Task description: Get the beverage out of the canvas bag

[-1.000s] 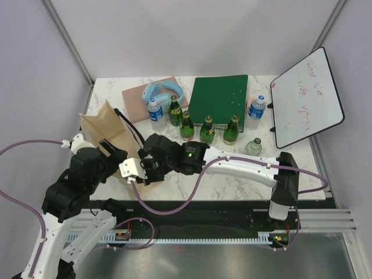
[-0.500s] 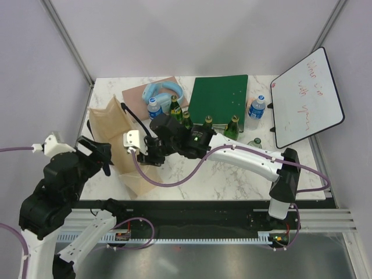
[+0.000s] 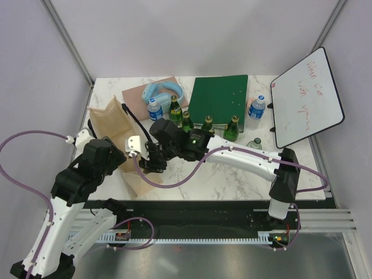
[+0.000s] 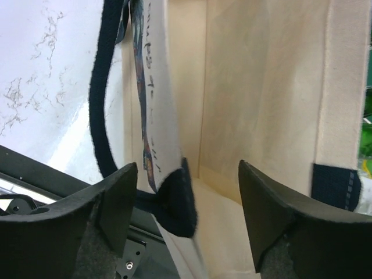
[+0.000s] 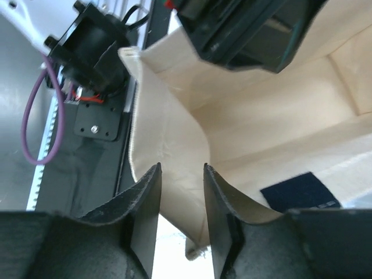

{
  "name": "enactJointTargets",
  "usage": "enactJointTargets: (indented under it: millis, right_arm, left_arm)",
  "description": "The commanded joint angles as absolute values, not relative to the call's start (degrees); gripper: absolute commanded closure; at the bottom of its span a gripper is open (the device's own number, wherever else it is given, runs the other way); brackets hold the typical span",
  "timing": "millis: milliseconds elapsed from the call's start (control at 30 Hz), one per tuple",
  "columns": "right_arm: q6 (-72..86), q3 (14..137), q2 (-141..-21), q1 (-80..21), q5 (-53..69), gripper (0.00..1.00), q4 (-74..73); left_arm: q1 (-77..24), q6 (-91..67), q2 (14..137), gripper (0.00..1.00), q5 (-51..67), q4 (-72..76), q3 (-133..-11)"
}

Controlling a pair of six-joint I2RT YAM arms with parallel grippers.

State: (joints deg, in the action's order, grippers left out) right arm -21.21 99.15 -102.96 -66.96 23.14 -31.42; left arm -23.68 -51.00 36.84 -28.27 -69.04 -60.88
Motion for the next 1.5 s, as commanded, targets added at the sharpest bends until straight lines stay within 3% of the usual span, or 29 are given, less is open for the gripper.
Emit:
enactJointTargets:
  millis: [0,100,133,167,400,567,700,967,1100,1133,1233,1467]
  right_arm:
    - [-23.9,97.4,-101.2,-67.5,28.7,0.59,-35.2]
    - [-26.2,95.1,-100.8,-67.9,28.3,0.69,-35.9]
    - [-26.5,94.8,-100.5,-68.0,28.0,0.72,-35.8]
    - [-26.7,94.6,-100.5,-68.0,27.8,0.76,-35.8]
    - [-28.6,93.1,-99.1,-70.7,26.4,0.81,-35.7]
    - [-28.6,92.5,-99.2,-72.9,24.8,0.81,-35.1]
    - [-27.8,93.7,-99.6,-72.8,21.5,0.78,-34.6]
    - [-22.0,105.6,-99.5,-64.1,30.5,0.4,-37.7]
    - [-22.1,112.3,-98.4,-57.3,35.5,0.25,-39.9]
    - [-22.1,114.6,-98.3,-56.2,35.7,0.17,-39.9]
    - [-21.4,117.7,-97.6,-52.0,35.3,0.04,-39.9]
    - [-16.8,112.0,-94.1,-41.8,36.2,0.02,-37.4]
  left_arm:
    - [-23.4,-53.6,37.4,0.3,-29.0,-63.1,-57.1]
    - [-23.4,-48.8,36.1,0.77,-27.3,-56.9,-55.1]
    - [-23.4,-46.8,35.3,0.98,-27.1,-54.9,-54.8]
    - [-23.4,-44.5,33.3,0.98,-26.5,-53.1,-54.8]
    - [-23.4,-25.7,21.5,0.98,-16.9,-40.0,-55.3]
    - [-23.4,-24.4,15.2,0.98,-14.7,-40.3,-53.0]
    - [-23.4,-30.7,12.0,0.98,-20.2,-42.8,-50.7]
    - [-23.4,-45.5,15.6,0.98,-32.7,-46.5,-50.2]
    - [-23.4,-48.2,20.3,0.98,-37.1,-47.4,-51.6]
    - [-23.4,-48.0,21.3,0.98,-37.4,-46.6,-52.0]
    - [-23.4,-44.2,26.4,0.98,-37.4,-41.5,-52.9]
    - [-20.2,-37.2,37.5,0.98,-35.0,-28.2,-53.7]
